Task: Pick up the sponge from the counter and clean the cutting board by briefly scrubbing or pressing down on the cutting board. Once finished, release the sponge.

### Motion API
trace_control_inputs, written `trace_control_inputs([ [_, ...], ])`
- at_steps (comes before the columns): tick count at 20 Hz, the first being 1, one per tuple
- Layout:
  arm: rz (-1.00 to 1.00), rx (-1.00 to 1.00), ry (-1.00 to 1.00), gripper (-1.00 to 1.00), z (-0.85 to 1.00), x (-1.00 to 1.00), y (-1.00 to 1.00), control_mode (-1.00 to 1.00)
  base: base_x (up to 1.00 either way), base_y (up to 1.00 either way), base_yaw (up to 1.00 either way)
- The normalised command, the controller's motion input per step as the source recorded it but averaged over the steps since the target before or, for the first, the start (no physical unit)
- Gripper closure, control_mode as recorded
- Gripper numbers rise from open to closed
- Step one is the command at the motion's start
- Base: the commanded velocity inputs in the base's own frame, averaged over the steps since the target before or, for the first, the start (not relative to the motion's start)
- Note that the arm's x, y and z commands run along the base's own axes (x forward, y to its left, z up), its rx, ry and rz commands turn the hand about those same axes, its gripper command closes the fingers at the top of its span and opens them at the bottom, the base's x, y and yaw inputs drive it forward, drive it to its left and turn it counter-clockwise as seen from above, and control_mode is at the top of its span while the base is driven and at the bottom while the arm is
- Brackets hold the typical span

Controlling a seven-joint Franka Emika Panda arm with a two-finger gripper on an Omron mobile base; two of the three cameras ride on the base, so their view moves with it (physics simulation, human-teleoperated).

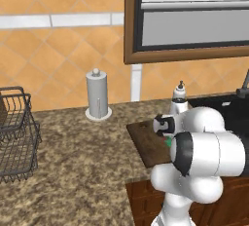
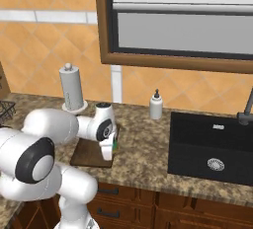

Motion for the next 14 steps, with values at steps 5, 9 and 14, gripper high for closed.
trace_control_inputs([
  [5,0.03,0.09,0.19,1.00,0.45,-0.05,-0.99,-1.00,0.00,0.00,0.00],
  [9,0.07,0.21,-0.06,1.00,0.28,0.00,-0.75,-1.00,0.00,0.00,0.00],
  [14,0.08,0.14,-0.12,1.00,-0.05,0.19,-0.17,-1.00,0.00,0.00,0.00],
])
